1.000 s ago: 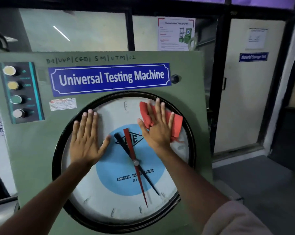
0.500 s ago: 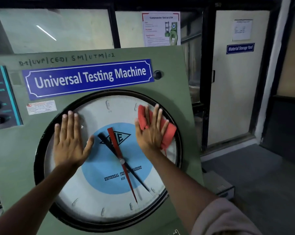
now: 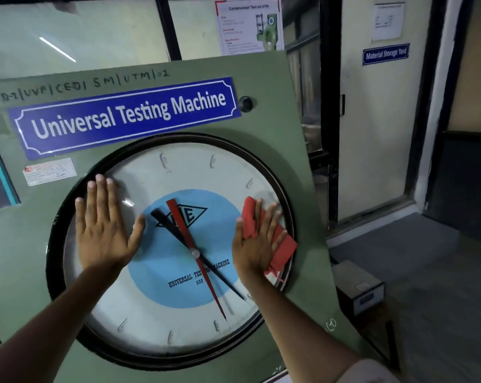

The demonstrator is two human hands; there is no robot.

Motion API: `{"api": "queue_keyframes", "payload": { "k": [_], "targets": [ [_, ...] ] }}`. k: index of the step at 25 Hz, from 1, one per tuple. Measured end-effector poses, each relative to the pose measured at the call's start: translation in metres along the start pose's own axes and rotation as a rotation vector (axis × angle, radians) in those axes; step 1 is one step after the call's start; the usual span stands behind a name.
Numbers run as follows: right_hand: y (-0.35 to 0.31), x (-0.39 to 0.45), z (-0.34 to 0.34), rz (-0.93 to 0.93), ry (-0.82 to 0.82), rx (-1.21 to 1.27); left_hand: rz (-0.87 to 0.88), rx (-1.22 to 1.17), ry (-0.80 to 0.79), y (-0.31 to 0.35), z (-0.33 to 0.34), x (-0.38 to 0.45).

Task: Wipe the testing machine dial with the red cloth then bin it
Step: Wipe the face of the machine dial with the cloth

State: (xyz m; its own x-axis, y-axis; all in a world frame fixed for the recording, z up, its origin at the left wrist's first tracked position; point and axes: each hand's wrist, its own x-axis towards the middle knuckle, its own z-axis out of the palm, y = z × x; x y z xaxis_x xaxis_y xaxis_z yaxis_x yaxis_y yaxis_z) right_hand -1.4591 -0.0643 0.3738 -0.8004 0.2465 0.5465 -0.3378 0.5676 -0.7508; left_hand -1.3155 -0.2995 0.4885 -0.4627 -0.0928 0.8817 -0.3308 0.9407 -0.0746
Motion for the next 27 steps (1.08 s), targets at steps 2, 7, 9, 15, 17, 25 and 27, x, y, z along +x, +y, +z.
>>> {"api": "queue_keyframes", "payload": {
  "k": [2,7,9,15,17,25,27],
  "targets": [
    [-0.03,0.023,-0.004,0.084,-0.005,0.037,0.01,0.01,-0.01,0.0,-0.001,0.001],
    [-0.133,0.062,-0.005,-0.153,-0.024,0.027,-0.011,0.034,0.019,-0.001,-0.001,-0.001],
    [-0.165,0.052,0.003,-0.318,0.003,-0.012,-0.045,0.033,0.035,0.0,0.001,-0.002],
    [-0.169,0.029,0.015,-0.979,-0.071,-0.183,-0.188,0.012,0.075,0.006,0.004,-0.012],
    [-0.154,0.05,0.004,-0.971,-0.069,-0.221,-0.191,0.007,0.057,0.005,0.003,-0.013],
    [-0.034,0.024,-0.003,-0.222,0.059,-0.047,-0.202,-0.016,0.015,0.005,0.005,-0.012],
    [-0.006,-0.001,0.002,-0.118,0.044,0.001,-0.204,-0.031,0.014,0.006,0.003,-0.012]
  ]
}}
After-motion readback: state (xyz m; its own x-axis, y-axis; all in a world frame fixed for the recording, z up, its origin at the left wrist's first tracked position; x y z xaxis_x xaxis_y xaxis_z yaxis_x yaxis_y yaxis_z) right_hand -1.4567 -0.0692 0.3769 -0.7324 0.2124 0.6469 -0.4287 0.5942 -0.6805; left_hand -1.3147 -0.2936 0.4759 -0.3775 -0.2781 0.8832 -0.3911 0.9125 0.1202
